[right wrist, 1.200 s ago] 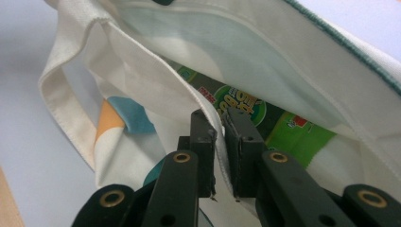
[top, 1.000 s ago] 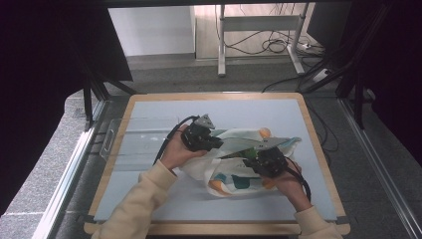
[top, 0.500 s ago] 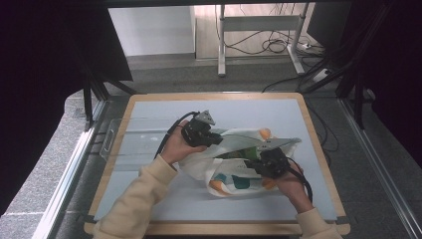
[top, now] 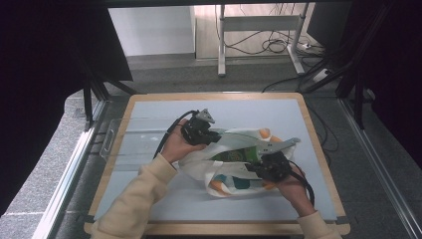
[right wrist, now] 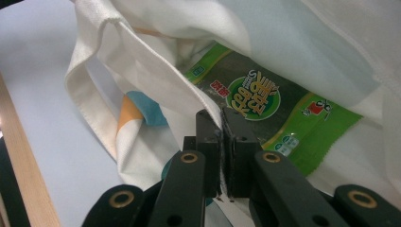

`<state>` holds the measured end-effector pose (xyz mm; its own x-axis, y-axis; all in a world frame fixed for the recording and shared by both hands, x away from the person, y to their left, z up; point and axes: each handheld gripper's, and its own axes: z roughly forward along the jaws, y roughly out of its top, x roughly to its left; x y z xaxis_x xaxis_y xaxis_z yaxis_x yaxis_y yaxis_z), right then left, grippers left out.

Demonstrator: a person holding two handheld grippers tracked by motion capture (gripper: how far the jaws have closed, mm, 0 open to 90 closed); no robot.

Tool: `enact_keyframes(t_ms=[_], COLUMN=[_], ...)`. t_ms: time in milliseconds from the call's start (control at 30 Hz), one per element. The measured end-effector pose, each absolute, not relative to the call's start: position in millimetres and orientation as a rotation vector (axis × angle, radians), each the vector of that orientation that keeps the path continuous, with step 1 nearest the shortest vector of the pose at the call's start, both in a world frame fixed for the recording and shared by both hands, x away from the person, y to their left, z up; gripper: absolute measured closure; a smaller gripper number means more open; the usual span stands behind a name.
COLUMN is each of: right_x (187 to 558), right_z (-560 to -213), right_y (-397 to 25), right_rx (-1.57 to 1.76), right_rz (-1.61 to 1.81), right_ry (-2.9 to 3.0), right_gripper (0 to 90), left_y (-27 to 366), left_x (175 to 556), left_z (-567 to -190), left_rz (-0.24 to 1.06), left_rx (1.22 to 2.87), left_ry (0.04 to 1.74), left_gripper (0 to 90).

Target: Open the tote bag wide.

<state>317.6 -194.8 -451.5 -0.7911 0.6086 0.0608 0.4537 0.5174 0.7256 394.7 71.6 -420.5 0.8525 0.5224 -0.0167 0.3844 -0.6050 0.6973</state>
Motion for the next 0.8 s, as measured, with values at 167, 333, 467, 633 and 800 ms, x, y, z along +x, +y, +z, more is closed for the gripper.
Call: enact_keyframes(t_ms=[167,333,467,633,800], right_x=[315.7,314.4,314.0,311.9,308.9], right_z=[-451.1,-451.4,-451.5,-453.2,-454.9], right_y=[-198.2,-201.0,-201.3,-202.0,-201.3], right_rx=[0.902,0.907,0.903,0.905,0.902], right_rz=[1.148,1.157,1.159,1.16,1.146], right_ry=[2.56,2.559,2.562,2.572,2.577], right_gripper=[85.7,85.8,85.8,86.0,86.0], left_y=[68.7,67.2,68.6,69.7,71.6], left_x=[396.7,403.4,410.3,419.1,427.7], left_z=[-416.0,-414.8,-415.2,-418.8,-424.0], left_rz=[0.265,0.285,0.296,0.309,0.317], left_rx=[2.293,2.294,2.294,2.261,2.214], left_ry=[0.665,0.689,0.71,0.755,0.813], left_gripper=[82.2,82.2,82.2,82.3,82.3])
